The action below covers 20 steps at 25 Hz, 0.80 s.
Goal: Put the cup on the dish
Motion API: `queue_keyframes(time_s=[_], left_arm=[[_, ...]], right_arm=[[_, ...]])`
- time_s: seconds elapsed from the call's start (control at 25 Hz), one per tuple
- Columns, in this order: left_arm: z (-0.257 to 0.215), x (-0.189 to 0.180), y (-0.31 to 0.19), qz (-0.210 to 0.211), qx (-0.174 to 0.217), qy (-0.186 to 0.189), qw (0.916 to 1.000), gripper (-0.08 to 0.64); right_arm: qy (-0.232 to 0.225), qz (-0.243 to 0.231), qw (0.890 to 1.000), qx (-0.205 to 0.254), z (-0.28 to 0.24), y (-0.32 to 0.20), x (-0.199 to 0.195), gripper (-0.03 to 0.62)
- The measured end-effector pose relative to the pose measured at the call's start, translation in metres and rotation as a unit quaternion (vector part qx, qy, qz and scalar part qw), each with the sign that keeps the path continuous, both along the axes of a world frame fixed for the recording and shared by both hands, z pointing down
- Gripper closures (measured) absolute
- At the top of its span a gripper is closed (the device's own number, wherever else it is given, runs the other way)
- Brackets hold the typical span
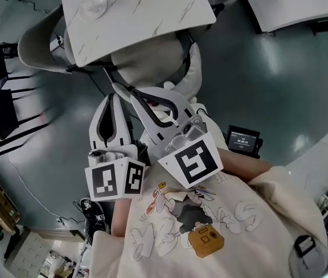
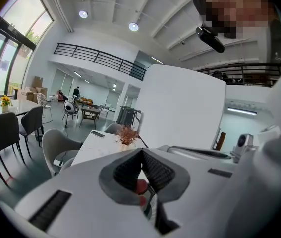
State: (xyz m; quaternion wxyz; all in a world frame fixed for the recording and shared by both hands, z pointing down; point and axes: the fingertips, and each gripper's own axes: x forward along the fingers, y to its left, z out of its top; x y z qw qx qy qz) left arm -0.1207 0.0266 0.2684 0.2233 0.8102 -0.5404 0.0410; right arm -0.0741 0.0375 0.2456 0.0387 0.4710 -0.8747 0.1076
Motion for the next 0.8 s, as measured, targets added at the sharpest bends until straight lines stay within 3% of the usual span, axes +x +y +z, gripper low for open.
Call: queue_keyframes(time_s=[0.08, 0.2, 0.36, 0.8], left_arm=[[-0.001, 0.003, 0.004, -0.005, 0.003, 0.003, 1.0000, 0.554], [0.006, 0.010, 0.010, -0.005, 0.007, 0.001, 1.0000, 0.554], [0.023, 0.010, 0.023, -0.007, 0.006, -0.028, 0.9996, 0.554], [0.026, 0.001, 0.038, -0.029, 0.006, -0.005, 0.9995, 0.554]], right_arm=[[-0.019, 0.011, 1.000, -0.002, -0.001, 0.002, 0.005, 0.588], [-0.013, 0.009, 1.000, 0.001, 0.004, 0.002, 0.010, 0.588], [-0.005, -0.001, 1.000, 0.011, 0.011, 0.008, 0.006, 0.588], [0.020, -0.035, 0.999, 0.001, 0.017, 0.020, -0.005, 0.588]])
